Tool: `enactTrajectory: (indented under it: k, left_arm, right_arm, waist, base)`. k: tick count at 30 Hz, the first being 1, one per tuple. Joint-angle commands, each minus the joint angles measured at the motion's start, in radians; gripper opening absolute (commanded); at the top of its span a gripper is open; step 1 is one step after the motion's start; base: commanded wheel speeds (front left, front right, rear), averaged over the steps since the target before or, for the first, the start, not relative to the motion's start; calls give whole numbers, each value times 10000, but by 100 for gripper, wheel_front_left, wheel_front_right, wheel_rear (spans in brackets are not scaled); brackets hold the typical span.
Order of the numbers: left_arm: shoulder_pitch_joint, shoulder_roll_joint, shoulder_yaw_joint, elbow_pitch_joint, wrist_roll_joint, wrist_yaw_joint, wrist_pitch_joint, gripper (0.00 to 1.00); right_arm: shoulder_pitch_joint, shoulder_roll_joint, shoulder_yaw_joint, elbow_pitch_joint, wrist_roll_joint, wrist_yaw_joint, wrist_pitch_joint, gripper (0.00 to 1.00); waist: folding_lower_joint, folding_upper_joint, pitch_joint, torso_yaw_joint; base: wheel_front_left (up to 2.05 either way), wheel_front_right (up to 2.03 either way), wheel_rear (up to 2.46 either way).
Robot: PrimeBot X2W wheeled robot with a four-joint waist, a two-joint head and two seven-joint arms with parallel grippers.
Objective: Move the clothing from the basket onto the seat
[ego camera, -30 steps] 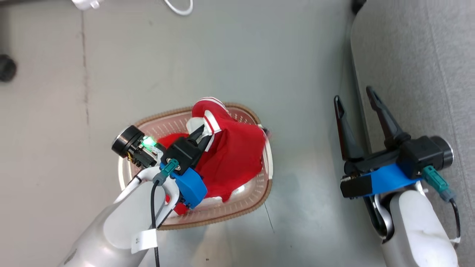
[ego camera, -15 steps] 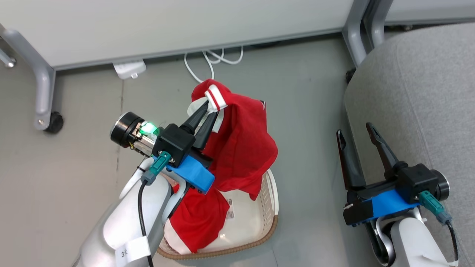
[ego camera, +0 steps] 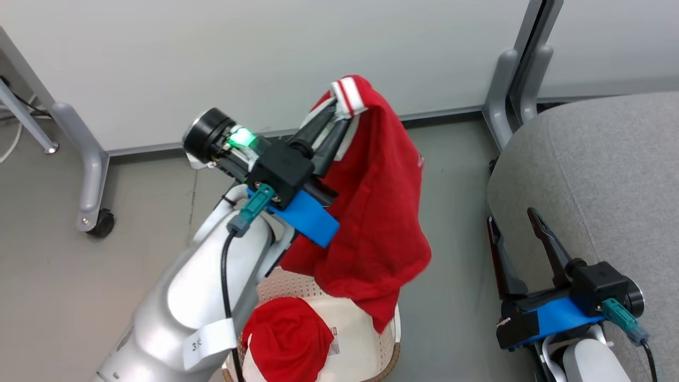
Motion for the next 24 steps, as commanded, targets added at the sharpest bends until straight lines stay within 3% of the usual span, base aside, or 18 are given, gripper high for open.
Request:
enactTrajectory:
  k: [1, 16, 24]
  left_arm:
    - [-194, -36, -178, 8, -83, -73, -52, 0]
    - [-344, 65, -957, 299, -597, -48, -52, 0]
    - [-421, 82, -993, 419, -662, -49, -52, 0]
  right_arm:
    - [210, -38, -40, -34, 48, 1, -35, 100]
    - [274, -39, 56, -587, -47, 1, -35, 100]
    - [-408, -37, 1171, -1084, -166, 1, -36, 100]
  waist:
    - [2, -1, -183, 35]
    - [2, -1, -383, 117]
    - [2, -1, -226, 76]
  base:
    - [0, 0, 0]
    - [0, 0, 0]
    - [0, 0, 0]
